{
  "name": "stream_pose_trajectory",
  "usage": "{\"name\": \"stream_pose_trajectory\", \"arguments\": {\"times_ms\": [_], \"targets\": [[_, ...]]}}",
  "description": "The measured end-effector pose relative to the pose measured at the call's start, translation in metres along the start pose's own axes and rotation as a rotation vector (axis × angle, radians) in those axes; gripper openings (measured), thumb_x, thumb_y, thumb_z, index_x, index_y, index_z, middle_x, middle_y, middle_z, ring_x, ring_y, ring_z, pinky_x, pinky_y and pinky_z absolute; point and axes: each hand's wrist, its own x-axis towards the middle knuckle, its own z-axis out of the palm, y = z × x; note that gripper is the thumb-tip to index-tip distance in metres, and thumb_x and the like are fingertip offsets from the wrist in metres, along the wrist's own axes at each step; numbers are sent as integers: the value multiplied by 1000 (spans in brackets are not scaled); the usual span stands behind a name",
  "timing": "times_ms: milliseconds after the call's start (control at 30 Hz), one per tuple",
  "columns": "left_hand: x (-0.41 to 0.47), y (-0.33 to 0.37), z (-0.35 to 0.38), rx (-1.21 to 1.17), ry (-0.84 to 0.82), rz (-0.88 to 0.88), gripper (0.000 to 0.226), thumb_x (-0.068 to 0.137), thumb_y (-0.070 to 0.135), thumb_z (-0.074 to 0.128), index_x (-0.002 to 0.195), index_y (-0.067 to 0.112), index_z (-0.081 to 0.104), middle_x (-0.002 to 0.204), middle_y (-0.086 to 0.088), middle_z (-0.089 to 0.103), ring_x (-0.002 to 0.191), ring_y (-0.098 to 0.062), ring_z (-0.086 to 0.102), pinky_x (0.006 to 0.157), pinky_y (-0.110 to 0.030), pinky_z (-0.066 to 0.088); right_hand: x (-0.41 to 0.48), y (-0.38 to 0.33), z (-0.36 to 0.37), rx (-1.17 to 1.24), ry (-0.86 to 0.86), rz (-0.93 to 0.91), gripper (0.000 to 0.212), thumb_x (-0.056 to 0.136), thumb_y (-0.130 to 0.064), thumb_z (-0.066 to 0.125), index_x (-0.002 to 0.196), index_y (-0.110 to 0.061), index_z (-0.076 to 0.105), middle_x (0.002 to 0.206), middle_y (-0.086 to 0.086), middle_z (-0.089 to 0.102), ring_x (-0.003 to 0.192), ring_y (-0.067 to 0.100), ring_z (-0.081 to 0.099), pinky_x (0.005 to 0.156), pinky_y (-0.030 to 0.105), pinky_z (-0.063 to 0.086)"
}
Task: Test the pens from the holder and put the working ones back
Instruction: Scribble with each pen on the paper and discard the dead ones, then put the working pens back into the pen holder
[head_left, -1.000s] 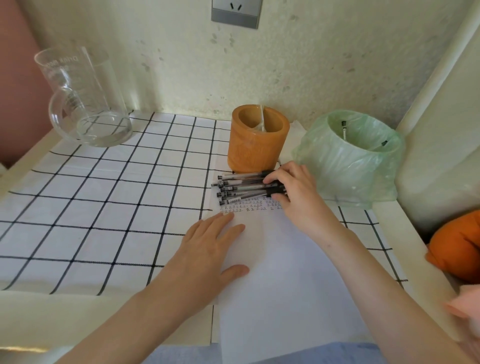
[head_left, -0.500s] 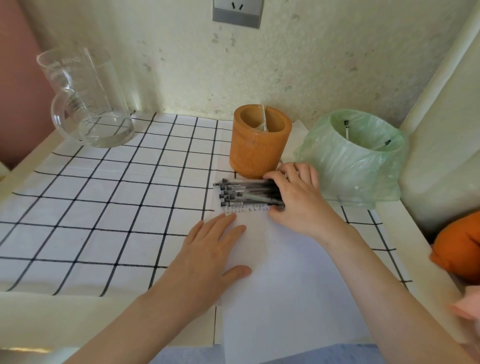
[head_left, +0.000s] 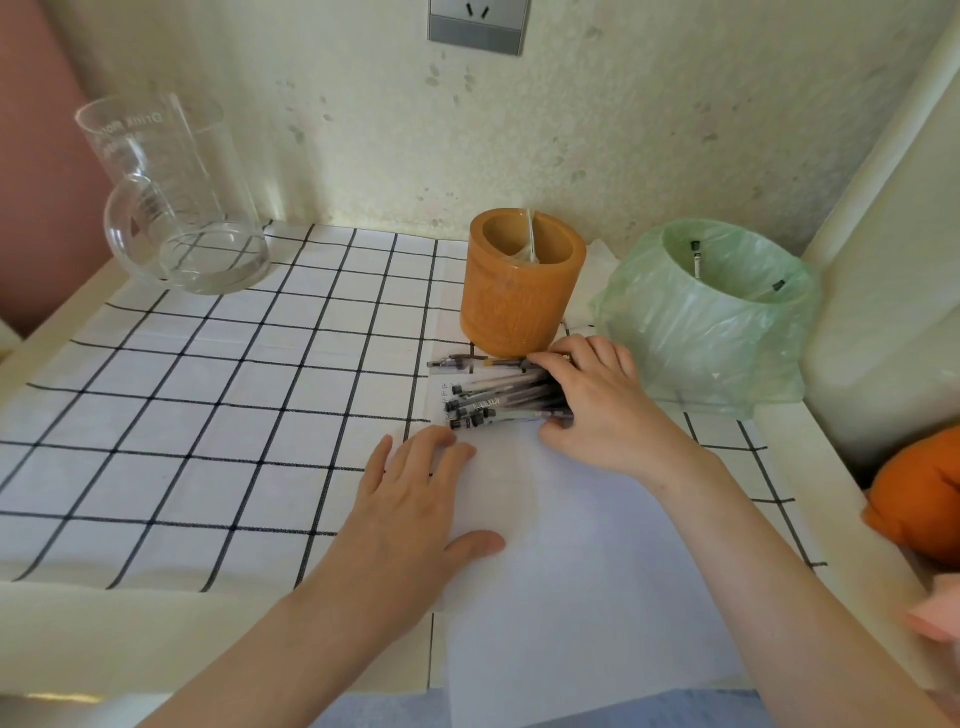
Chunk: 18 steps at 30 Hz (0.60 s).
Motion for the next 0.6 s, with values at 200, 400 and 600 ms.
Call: {"name": "stream_pose_trajectory", "arguments": {"times_ms": [200,400,600], "targets": [[-1,-1,1,34,14,-6,88,69,72,17,137,19,36,136,6,35,130,-10,35,113,-37,-1,2,-1,-4,48,5,21,50,71,-30,63,118,-22,48,116,-4,44,116,19,34,95,24,13],[2,-6,4,90,-8,-16,84,70,74,26,128,18,49,132,-1,49,135,-22,35,110,-47,13,3,-1,-4,34,2,28,61,64,-40,54,123,-23,47,113,-6,46,113,19,36,107,29,7],[-1,-8,5,150,5,-47,86,76,80,12,129,23,48,132,0,50,135,-28,34,109,-49,19,4,0,-9,30,-22,9,53,65,-34,65,113,-23,47,109,-8,44,113,18,32,99,23,8]]}}
